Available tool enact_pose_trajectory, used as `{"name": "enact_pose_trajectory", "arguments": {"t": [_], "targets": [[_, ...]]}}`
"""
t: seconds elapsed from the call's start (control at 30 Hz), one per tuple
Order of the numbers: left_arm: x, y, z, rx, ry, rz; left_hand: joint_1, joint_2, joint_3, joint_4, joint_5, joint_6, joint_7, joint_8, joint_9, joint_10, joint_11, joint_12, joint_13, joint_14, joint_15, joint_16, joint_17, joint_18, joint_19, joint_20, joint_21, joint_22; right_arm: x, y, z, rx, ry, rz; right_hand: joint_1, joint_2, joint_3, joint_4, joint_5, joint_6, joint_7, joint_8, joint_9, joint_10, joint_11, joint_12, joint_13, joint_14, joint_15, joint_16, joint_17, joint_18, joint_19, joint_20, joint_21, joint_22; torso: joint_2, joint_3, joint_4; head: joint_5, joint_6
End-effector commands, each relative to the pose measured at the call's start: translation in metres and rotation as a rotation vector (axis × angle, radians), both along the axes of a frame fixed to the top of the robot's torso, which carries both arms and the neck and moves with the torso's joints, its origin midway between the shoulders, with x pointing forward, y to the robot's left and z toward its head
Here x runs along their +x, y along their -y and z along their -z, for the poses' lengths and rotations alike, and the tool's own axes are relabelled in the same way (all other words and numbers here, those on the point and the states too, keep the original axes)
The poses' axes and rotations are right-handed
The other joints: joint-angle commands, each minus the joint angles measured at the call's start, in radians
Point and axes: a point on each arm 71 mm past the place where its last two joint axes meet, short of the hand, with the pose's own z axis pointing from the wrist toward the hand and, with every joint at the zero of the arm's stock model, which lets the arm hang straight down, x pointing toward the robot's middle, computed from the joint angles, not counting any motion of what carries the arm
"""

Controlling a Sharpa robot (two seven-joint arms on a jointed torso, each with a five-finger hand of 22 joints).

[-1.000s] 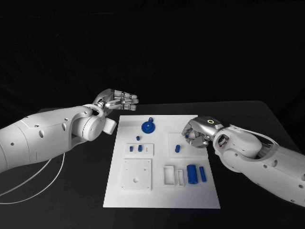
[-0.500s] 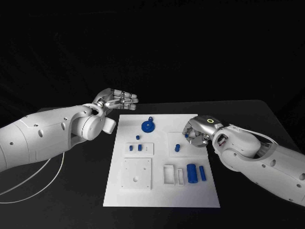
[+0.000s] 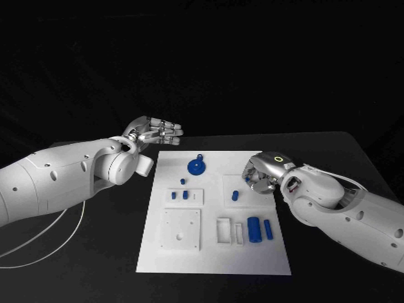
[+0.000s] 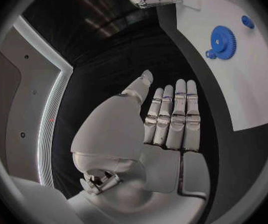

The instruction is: Assemble the parts on the task board

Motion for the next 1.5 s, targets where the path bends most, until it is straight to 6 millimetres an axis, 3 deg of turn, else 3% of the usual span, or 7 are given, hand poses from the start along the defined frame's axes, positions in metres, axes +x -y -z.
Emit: {"name": "enact_pose_trajectory", "arguments": {"t": [0.03, 0.47, 0.8, 1.1, 1.27, 1.43, 1.5], "targets": [[0.0, 0.002, -0.001, -0.008, 0.004, 0.018, 0.0, 0.008, -0.005, 0.0, -0.007, -0.005, -0.001, -0.002, -0.001, -0.008, 0.001, 0.004, -0.001, 0.006, -0.004, -0.002, 0.001, -0.012, 0.008, 0.001, 0.005, -0.002, 0.0, 0.0, -0.001, -0.019, 0.036, 0.023, 0.004, 0.004, 0.018, 0.003, -0.008, 0.008, 0.0, 0.003, 0.007, 0.01, -0.002, 0.006, 0.003, 0.002, -0.008, -0.005, 0.0, 0.0, 0.015, -0.009, 0.004, 0.01, 0.0, 0.0004, 0.0002, 0.001, -0.002], [0.002, -0.002, -0.001, 0.0, 0.007, 0.01, 0.003, 0.009, -0.006, -0.002, -0.007, -0.005, -0.001, -0.002, -0.001, -0.01, 0.001, 0.004, -0.001, 0.009, -0.005, -0.002, 0.002, -0.013, 0.01, 0.0, 0.007, -0.005, -0.002, -0.002, -0.008, 0.016, 0.064, 0.035, 0.006, -0.007, 0.038, 0.014, -0.023, 0.016, -0.003, 0.003, 0.021, 0.02, -0.006, 0.006, 0.003, 0.004, -0.011, -0.005, 0.002, -0.001, 0.016, -0.012, 0.0, 0.052, -0.001, 0.0003, -0.0005, 0.006, -0.002], [0.004, -0.004, -0.001, 0.018, 0.023, 0.006, -0.002, 0.006, -0.017, 0.003, -0.008, -0.007, -0.001, -0.002, -0.001, -0.011, 0.002, 0.004, -0.001, 0.008, -0.004, -0.002, 0.003, -0.013, 0.01, 0.001, 0.007, -0.009, -0.005, -0.006, -0.033, 0.098, 0.062, 0.022, 0.007, -0.003, 0.031, 0.016, -0.033, 0.015, -0.002, 0.003, 0.022, 0.019, -0.006, 0.006, 0.003, 0.004, -0.012, -0.006, 0.001, -0.002, 0.018, -0.013, -0.007, 0.054, -0.001, -0.0004, -0.0012, 0.008, 0.0], [0.006, -0.003, -0.001, 0.025, 0.027, -0.005, -0.002, 0.008, -0.047, 0.023, -0.012, -0.016, 0.002, -0.002, -0.001, -0.011, 0.002, 0.004, -0.001, 0.007, -0.003, -0.002, 0.005, -0.013, 0.013, 0.004, 0.005, -0.027, -0.015, -0.023, -0.047, 0.139, 0.062, -0.024, 0.007, 0.001, 0.024, 0.014, -0.033, 0.014, -0.002, 0.003, 0.022, 0.017, -0.006, 0.006, 0.003, 0.003, -0.013, -0.008, -0.001, -0.003, 0.02, -0.014, -0.013, 0.058, -0.003, -0.0027, 0.0001, 0.018, -0.001], [0.009, -0.001, -0.002, 0.027, 0.038, -0.014, 0.006, 0.011, -0.071, 0.035, -0.009, -0.012, 0.0, -0.002, -0.001, -0.008, 0.002, 0.004, -0.001, 0.005, -0.002, -0.002, 0.006, -0.013, 0.017, 0.004, 0.005, -0.043, -0.023, -0.044, -0.05, 0.154, 0.069, -0.072, 0.008, 0.003, 0.021, 0.013, -0.033, 0.013, -0.001, 0.003, 0.021, 0.016, -0.005, 0.006, 0.003, 0.004, -0.012, -0.008, -0.001, -0.003, 0.02, -0.013, -0.015, 0.06, -0.004, -0.0031, -0.0015, 0.031, 0.005], [0.012, 0.003, -0.002, 0.031, 0.046, -0.026, 0.007, 0.013, -0.075, 0.036, -0.009, -0.011, 0.0, -0.002, -0.001, -0.006, 0.001, 0.004, -0.001, 0.005, -0.002, -0.002, 0.006, -0.013, 0.018, 0.004, 0.006, -0.048, -0.032, -0.065, -0.043, 0.146, 0.068, -0.121, 0.008, 0.003, 0.02, 0.012, -0.032, 0.013, -0.001, 0.003, 0.021, 0.015, -0.005, 0.006, 0.003, 0.004, -0.012, -0.008, -0.001, -0.003, 0.02, -0.013, -0.016, 0.06, -0.006, -0.0037, 0.0012, 0.046, -0.002], [0.014, 0.006, -0.001, 0.03, 0.048, -0.029, 0.004, 0.014, -0.078, 0.04, -0.012, -0.011, -0.001, -0.001, -0.001, -0.006, 0.001, 0.004, -0.001, 0.005, -0.002, -0.002, 0.006, -0.014, 0.018, 0.005, 0.006, -0.05, -0.037, -0.075, -0.038, 0.139, 0.067, -0.143, 0.008, 0.007, 0.019, 0.007, -0.034, 0.012, -0.001, 0.003, 0.019, 0.013, -0.004, 0.006, 0.003, 0.005, -0.012, -0.007, -0.001, -0.003, 0.025, -0.013, -0.017, 0.069, -0.007, -0.004, 0.0016, 0.06, -0.008]]}}
